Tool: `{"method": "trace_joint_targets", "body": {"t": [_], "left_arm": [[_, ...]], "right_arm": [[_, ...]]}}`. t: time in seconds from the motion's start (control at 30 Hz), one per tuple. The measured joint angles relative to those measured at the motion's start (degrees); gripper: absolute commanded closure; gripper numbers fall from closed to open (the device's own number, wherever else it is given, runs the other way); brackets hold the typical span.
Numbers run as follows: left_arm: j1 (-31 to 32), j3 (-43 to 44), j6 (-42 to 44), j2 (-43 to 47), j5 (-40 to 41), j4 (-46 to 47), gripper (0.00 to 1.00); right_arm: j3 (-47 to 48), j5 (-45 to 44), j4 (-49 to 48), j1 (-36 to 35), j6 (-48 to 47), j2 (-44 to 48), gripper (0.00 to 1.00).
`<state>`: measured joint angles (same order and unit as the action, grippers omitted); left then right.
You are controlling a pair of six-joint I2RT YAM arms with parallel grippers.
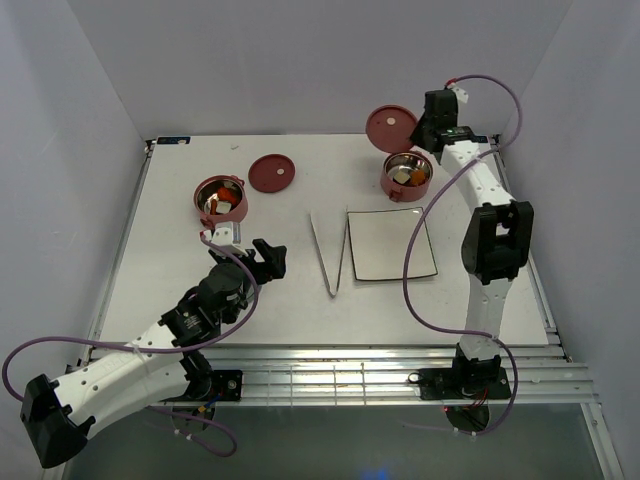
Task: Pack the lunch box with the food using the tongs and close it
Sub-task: Close the box lid on the packing box.
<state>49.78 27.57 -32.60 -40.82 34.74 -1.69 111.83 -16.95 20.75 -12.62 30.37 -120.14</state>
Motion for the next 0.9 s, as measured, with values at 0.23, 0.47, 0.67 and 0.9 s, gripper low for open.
{"method": "trace_joint_targets", "body": {"t": [0.23, 0.47, 0.67, 0.9], "left_arm": [[0.00, 0.00, -0.02, -0.63, -0.42, 0.00, 0.10], [0.00, 0.00, -0.02, -0.63, -0.72, 0.00, 0.10], [0.00, 0.00, -0.02, -0.59, -0.76, -0.02, 0.10], [0.00, 0.00, -0.02, -0.59, -0.79, -0.02, 0.10]], "right_arm": [[-2.01, 3.78, 6.91, 9.01, -2.75, 0.72, 0.92], [-2.99, 7.17, 9.68, 8.48, -4.50, 0.26, 0.92], [-2.86, 8.39, 9.62, 8.02, -5.49, -3.34, 0.92], [-2.69, 8.22, 9.25, 8.24, -5.49, -6.86, 0.92]]}}
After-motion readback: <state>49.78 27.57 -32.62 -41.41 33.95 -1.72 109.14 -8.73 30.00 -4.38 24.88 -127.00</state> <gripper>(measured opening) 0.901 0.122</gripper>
